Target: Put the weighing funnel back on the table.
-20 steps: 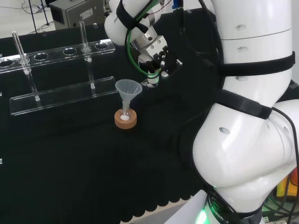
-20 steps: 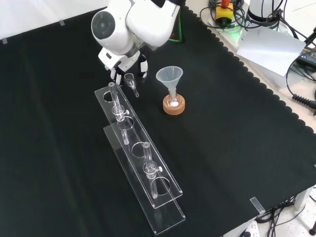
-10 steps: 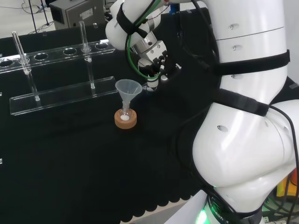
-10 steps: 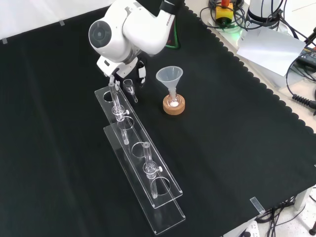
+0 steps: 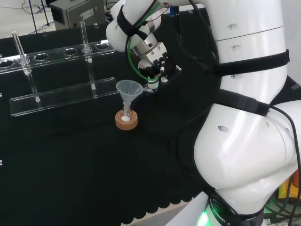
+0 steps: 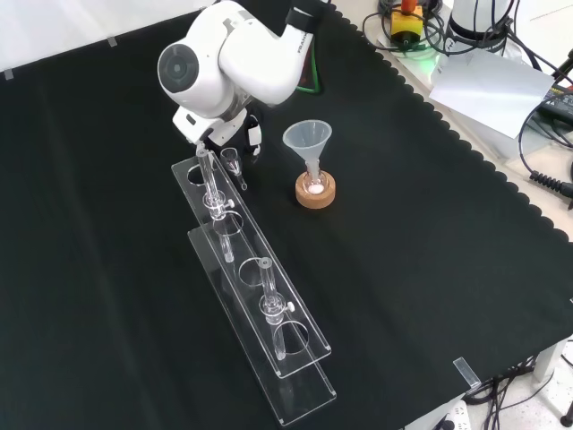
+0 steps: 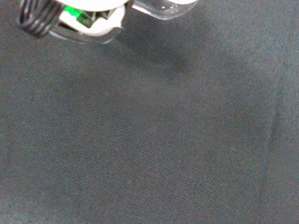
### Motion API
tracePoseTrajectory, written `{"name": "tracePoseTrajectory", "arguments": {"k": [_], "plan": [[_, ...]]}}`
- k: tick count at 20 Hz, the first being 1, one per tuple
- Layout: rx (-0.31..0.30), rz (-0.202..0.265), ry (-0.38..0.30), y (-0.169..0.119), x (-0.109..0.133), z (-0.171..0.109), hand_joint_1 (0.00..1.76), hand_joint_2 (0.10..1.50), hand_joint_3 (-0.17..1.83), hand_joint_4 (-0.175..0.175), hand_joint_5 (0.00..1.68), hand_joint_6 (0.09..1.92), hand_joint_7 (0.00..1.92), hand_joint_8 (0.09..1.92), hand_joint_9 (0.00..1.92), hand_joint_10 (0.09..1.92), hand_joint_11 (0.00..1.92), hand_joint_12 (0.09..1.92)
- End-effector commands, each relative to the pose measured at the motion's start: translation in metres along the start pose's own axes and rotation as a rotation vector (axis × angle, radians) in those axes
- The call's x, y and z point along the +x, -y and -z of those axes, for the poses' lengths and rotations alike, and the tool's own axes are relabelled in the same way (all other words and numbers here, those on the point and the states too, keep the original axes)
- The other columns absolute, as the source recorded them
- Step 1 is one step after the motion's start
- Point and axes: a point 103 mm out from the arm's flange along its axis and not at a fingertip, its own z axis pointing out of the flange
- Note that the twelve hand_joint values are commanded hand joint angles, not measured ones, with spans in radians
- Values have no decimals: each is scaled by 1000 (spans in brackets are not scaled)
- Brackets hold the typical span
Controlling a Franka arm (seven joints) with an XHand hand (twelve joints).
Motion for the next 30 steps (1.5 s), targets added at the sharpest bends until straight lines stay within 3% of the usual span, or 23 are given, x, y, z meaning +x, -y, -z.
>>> {"name": "tracePoseTrajectory", "arguments": {"k": [1,30], "plan": [[6,-4,1,-3,0,-3,1088,653,802,175,1122,1002,869,546,1189,187,924,1019],[-4,3,-5,-14,4,-5,1088,656,799,175,1121,1002,868,551,1189,182,929,1014]]}}
